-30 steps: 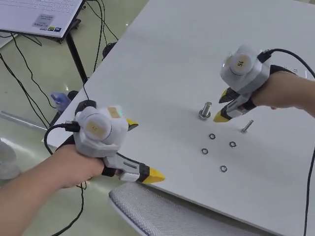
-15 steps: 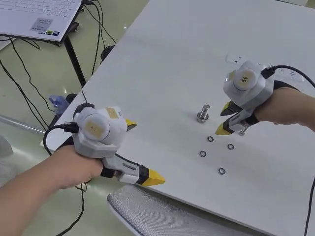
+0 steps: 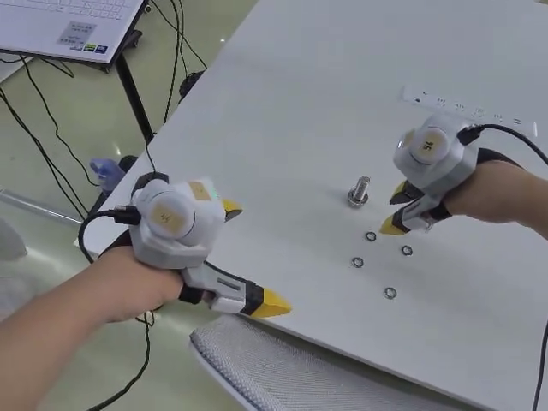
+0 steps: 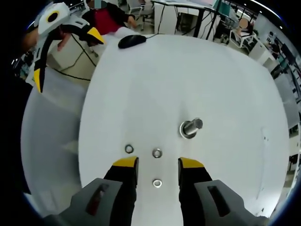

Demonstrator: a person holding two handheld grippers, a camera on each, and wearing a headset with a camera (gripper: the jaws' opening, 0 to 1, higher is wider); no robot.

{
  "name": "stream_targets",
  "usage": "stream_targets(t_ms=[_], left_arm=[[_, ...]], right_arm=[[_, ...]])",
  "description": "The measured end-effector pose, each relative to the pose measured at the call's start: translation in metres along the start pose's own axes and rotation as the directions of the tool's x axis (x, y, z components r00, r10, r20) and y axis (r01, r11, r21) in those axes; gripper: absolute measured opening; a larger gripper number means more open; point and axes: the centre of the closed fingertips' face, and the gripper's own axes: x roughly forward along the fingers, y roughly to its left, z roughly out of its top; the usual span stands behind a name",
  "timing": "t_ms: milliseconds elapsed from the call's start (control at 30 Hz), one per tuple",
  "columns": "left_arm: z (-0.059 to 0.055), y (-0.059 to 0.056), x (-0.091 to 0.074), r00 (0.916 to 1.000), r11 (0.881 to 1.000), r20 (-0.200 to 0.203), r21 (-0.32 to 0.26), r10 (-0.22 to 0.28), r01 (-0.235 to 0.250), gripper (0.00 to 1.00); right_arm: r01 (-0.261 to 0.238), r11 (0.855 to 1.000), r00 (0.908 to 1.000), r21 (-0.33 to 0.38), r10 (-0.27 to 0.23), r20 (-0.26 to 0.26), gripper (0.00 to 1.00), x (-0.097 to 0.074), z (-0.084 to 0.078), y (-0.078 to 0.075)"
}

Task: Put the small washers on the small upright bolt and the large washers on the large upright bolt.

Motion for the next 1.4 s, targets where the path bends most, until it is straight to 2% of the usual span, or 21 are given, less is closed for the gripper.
stream_targets(t_ms=[133,567,800,1400], left_arm=[[0.001,-0.001,0.000,1.0000,1.000,0.000,0.012,-0.004,0.004,0.98],[-0.002,0.002,0.001,1.0000,1.000,0.003,0.009,-0.002,0.002,0.98],[-0.005,0.004,0.002,1.0000,1.000,-0.003,0.008,-0.005,0.005,0.97],[-0.006,0.003,0.002,0.9999,1.000,-0.007,0.006,-0.008,0.008,0.95]], right_arm=[[0.004,1.000,0.9997,-0.025,-0.005,-0.022,0.35,0.009,-0.005,-0.001],[0.008,1.000,0.9997,-0.002,-0.008,-0.025,0.34,0.033,-0.010,-0.006],[0.013,1.000,0.9995,0.018,-0.012,-0.030,0.33,0.044,-0.014,-0.004],[0.018,0.999,0.9990,0.030,-0.016,-0.043,0.32,0.055,-0.016,0.000]])
